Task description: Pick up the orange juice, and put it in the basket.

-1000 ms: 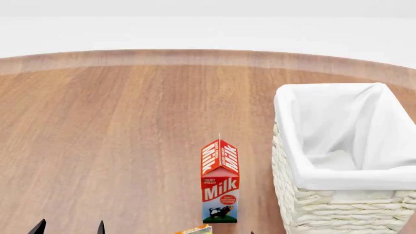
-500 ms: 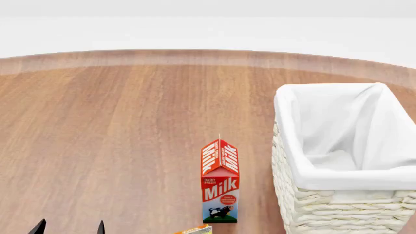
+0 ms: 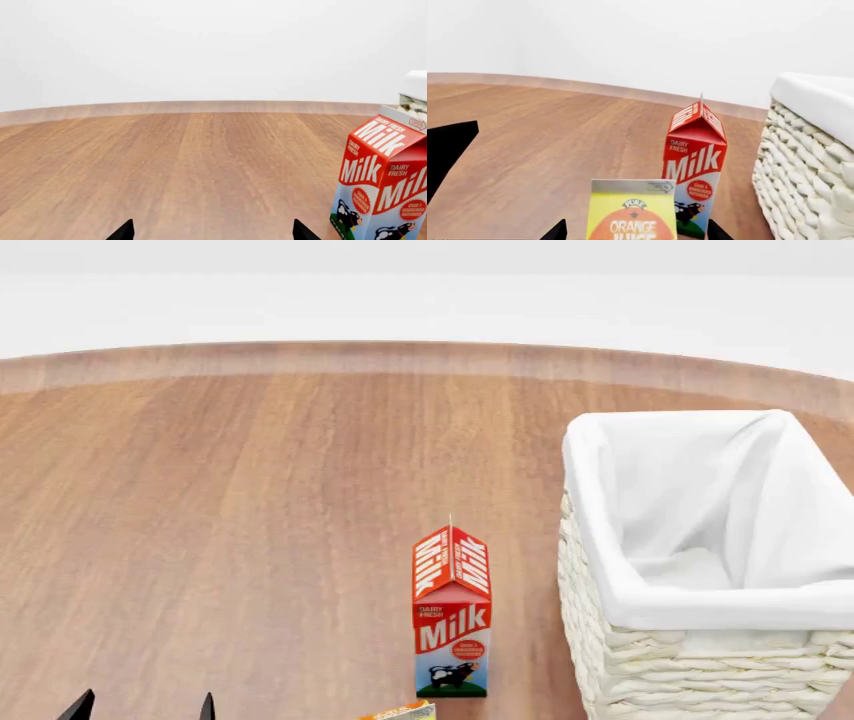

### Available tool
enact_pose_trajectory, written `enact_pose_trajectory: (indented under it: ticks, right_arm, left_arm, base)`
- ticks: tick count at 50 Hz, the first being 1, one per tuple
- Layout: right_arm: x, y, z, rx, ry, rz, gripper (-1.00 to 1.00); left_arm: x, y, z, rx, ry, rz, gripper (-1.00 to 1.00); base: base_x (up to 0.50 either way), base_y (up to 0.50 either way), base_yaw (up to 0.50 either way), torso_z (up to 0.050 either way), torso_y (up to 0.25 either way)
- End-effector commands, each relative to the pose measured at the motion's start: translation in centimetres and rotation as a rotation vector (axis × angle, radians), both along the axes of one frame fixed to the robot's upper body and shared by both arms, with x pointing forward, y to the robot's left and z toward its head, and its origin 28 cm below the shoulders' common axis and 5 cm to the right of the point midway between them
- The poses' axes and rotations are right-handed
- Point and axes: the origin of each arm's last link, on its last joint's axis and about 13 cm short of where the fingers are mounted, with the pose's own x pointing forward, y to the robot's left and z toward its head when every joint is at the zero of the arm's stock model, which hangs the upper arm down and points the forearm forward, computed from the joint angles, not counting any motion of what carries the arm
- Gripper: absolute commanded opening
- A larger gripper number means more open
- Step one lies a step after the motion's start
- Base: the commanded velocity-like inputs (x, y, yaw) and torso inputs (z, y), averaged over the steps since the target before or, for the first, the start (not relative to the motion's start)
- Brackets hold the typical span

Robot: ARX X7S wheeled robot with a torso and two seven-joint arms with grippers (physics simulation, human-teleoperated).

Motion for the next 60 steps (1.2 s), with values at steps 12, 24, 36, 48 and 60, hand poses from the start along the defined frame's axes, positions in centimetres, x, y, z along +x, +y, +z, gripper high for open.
enact_pose_trajectory:
  ticks: [12,24,36,48,60]
  right_arm:
    - [0.8,0.5,-1.5,0.006,0.050,-0.008,1.00]
    - [1.1,0.7,-2.4,0.010,0.073,-0.012,1.00]
    - [1.4,0.7,-3.1,0.000,0.087,-0.020,1.00]
    - [1.8,0.7,-3.3,0.000,0.091,-0.026,1.00]
    - [1.8,0.9,-3.4,0.000,0.094,-0.017,1.00]
  left_arm:
    - [0.0,0.0,0.0,0.000,0.000,0.000,1.00]
    - [0.0,0.0,0.0,0.000,0.000,0.000,1.00]
    - [0.0,0.0,0.0,0.000,0.000,0.000,1.00]
    - [0.0,0.0,0.0,0.000,0.000,0.000,1.00]
    - [0.0,0.0,0.0,0.000,0.000,0.000,1.00]
  base:
    - [0.00,0.00,0.00,0.000,0.000]
    - [0.00,0.00,0.00,0.000,0.000]
    - [0.00,0.00,0.00,0.000,0.000]
    - [0.00,0.00,0.00,0.000,0.000]
    - [0.00,0.00,0.00,0.000,0.000]
